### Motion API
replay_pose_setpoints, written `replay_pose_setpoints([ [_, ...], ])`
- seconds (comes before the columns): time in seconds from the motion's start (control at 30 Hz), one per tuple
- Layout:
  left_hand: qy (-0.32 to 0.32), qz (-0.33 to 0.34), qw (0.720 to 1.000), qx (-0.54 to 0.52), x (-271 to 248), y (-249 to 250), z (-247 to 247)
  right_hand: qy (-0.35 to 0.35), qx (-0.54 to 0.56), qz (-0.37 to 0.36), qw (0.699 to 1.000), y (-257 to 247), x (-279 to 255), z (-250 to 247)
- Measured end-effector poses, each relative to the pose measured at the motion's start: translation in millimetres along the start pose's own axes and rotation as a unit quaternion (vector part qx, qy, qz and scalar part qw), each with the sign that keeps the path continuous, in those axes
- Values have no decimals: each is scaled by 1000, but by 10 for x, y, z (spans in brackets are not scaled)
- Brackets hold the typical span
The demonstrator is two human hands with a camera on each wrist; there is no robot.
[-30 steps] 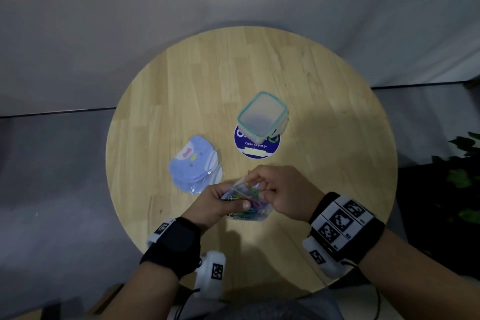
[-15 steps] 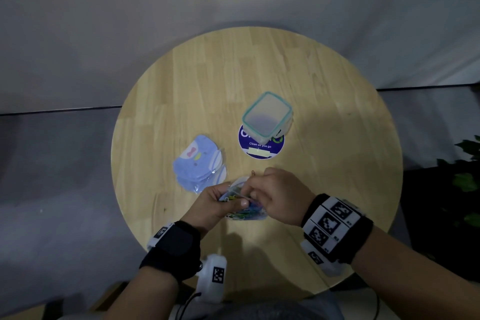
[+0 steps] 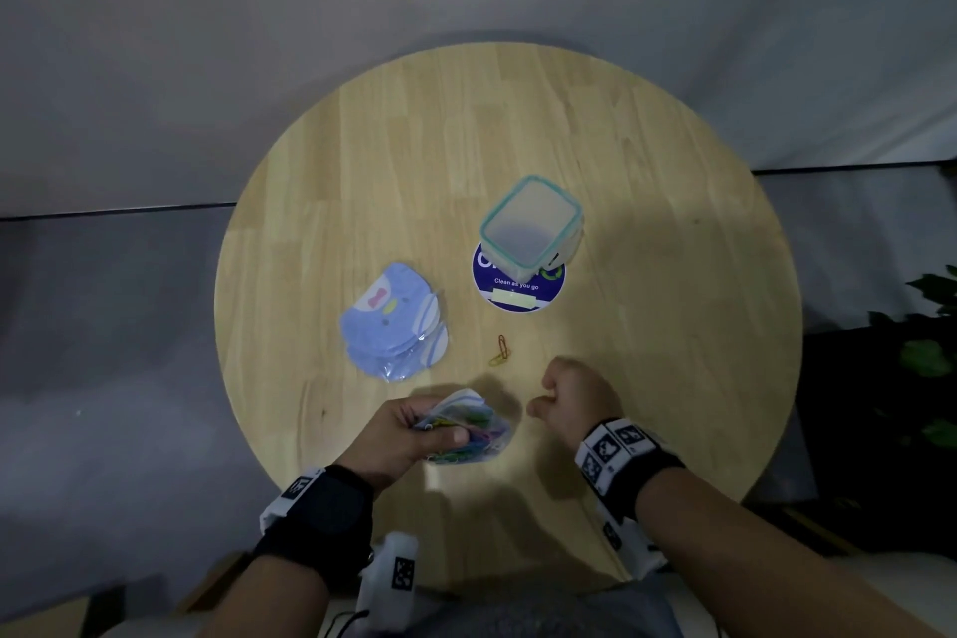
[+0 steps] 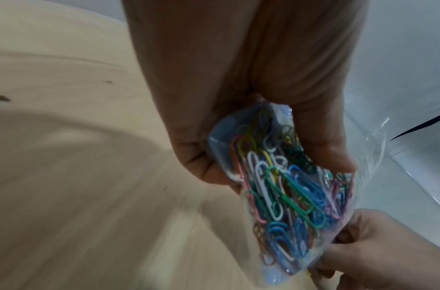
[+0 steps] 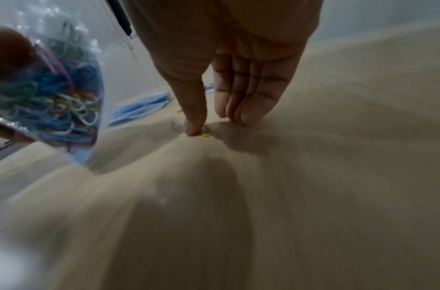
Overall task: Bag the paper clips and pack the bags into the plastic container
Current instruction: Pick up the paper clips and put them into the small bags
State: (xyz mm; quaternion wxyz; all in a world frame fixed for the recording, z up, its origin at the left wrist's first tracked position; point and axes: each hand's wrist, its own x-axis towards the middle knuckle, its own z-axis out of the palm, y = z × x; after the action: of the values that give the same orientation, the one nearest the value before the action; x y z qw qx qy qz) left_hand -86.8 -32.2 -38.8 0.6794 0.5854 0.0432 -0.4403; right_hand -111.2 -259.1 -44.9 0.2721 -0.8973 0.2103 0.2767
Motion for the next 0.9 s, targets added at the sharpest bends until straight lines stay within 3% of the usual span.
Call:
replay_pose_setpoints([
  [0.2,10,-2,1000,-9,-2,6,-63,1,-54,-6,999,-83,-61,196],
  [0.4,15,1,1000,-7,-32,-3,-121,36,-12,-82,996,-161,-28,191],
  [0.73,18,7,1000,-11,-56,-45,-120,2,-159,-100,982,-372,2,193],
  [0.9,19,11,1000,-7,-52,-50,-128,-13,-91,-143,985,-459,50,34],
])
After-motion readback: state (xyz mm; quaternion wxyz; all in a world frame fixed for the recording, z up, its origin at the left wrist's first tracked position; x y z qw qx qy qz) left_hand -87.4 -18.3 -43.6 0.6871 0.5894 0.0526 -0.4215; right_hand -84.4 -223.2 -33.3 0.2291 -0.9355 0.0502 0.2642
